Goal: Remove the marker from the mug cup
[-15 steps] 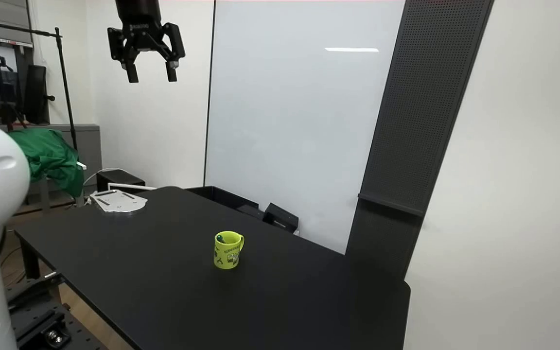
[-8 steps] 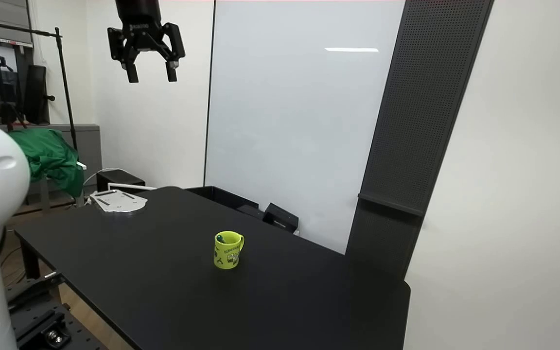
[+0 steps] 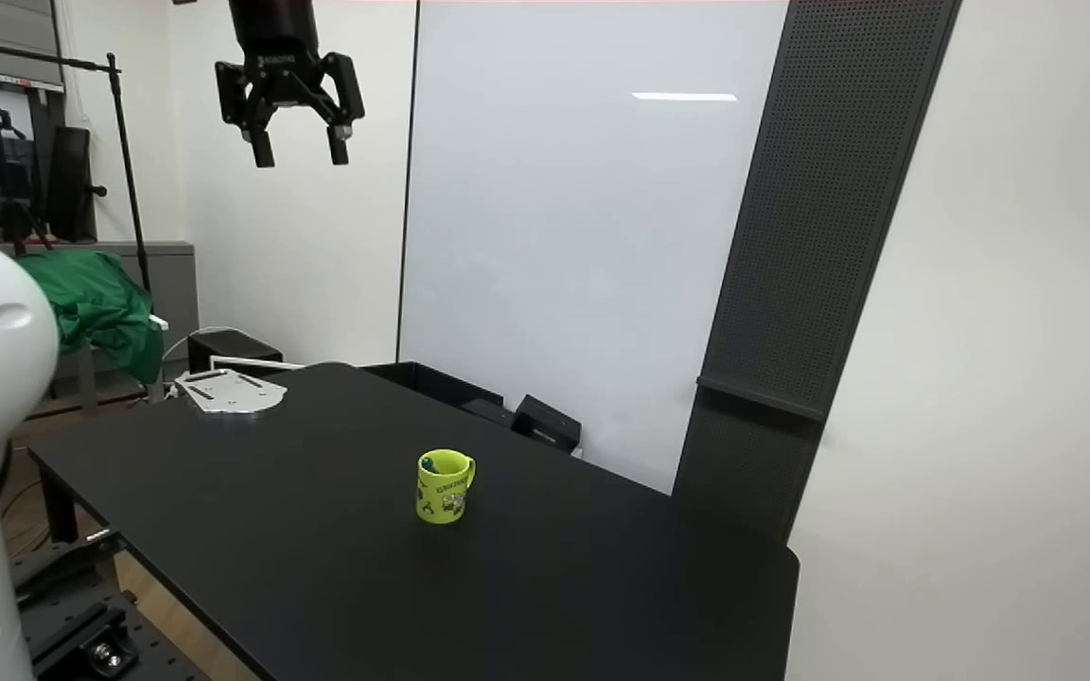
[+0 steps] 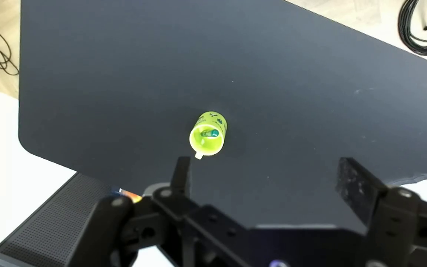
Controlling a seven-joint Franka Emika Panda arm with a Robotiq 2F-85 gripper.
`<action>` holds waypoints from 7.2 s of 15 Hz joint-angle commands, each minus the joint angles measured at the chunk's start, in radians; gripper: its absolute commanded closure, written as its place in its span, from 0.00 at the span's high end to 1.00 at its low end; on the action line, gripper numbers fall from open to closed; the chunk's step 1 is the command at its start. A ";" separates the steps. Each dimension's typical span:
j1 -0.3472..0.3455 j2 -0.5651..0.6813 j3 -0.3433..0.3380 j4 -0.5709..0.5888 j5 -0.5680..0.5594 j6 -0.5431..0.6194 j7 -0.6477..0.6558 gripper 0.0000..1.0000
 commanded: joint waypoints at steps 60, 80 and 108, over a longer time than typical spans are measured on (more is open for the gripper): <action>-0.036 0.342 -0.077 -0.073 -0.179 0.580 -0.076 1.00; -0.063 0.532 -0.134 -0.102 -0.215 0.760 -0.106 1.00; -0.029 0.919 -0.200 -0.068 -0.450 1.121 -0.057 1.00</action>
